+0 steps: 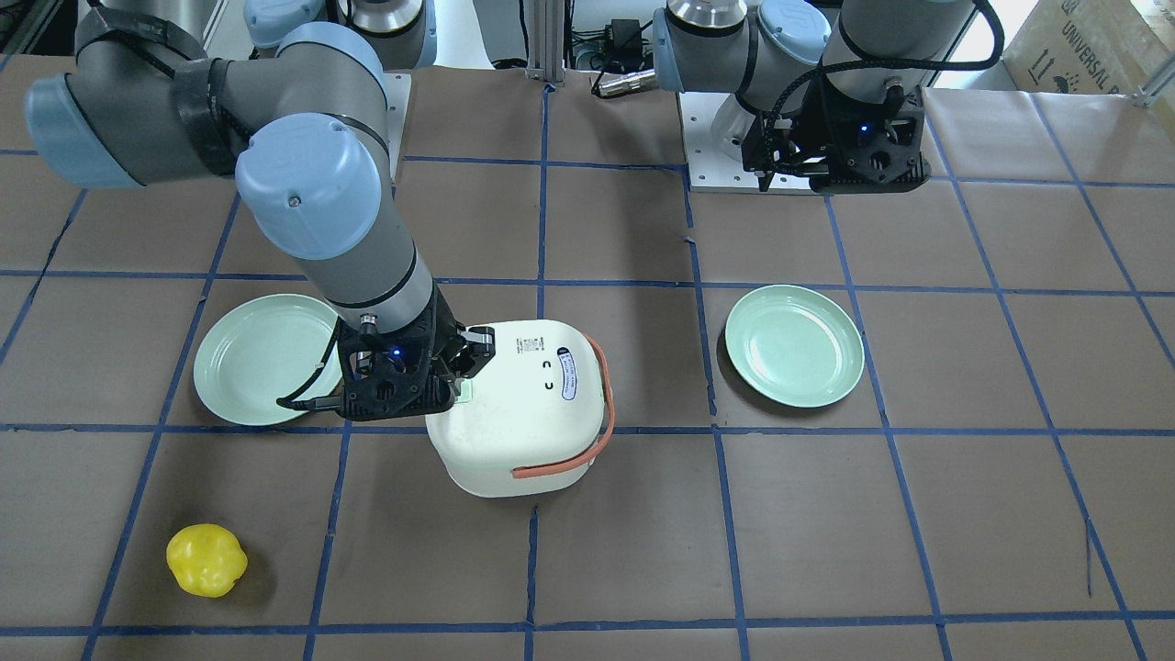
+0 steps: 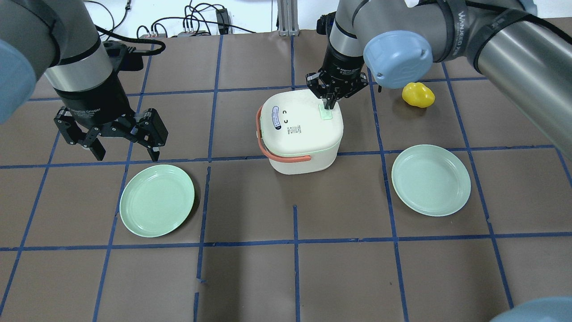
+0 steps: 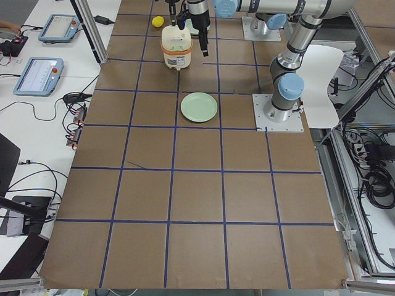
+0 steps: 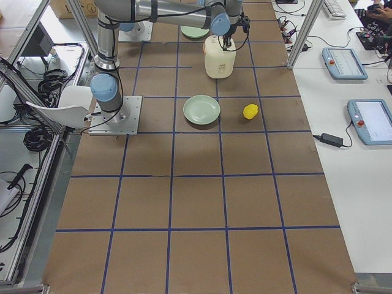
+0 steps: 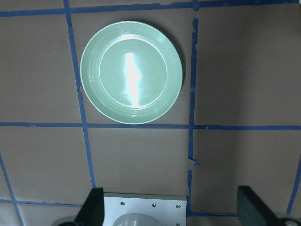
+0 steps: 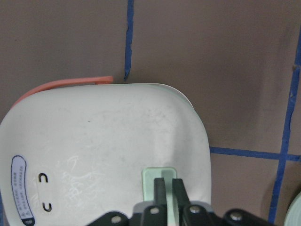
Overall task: Press rice cooker button
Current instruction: 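Press the rice cooker lid button with the right gripper while the left arm lifts, then raise the right gripper away as the rice cooker lid pops open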
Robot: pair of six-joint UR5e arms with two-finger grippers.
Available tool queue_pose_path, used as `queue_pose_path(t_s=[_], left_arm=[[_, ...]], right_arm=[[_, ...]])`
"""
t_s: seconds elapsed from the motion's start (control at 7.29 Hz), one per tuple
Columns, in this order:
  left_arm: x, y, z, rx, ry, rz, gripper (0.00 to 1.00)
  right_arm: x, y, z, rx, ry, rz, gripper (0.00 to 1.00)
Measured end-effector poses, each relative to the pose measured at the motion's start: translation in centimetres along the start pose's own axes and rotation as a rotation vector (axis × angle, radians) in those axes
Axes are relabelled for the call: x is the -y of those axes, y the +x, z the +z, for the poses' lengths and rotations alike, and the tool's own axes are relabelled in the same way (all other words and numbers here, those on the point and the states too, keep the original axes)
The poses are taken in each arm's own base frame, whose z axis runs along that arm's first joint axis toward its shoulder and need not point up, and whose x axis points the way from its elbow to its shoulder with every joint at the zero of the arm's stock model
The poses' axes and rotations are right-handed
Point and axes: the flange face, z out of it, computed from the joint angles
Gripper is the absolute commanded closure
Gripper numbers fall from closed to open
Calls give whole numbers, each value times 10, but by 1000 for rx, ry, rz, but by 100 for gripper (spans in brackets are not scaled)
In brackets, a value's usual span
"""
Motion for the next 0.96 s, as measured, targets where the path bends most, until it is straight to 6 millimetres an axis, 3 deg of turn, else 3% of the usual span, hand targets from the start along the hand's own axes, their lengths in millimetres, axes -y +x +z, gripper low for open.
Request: queue_pose_path(t_s=[0.41, 0.69, 0.82, 0.96], left_arm=[[10, -1, -13, 3, 85, 28, 0], [34, -2, -17, 5, 206, 10, 0], [43, -2, -18, 5, 235, -10, 0], [47, -1, -17, 4, 246, -16, 0]], right_arm=[[0, -1, 6, 2, -9, 3, 81], [0, -1, 10, 3, -16, 4, 80], [1, -1, 12, 2, -19, 4, 78], [2, -2, 9, -1, -16, 1, 69]])
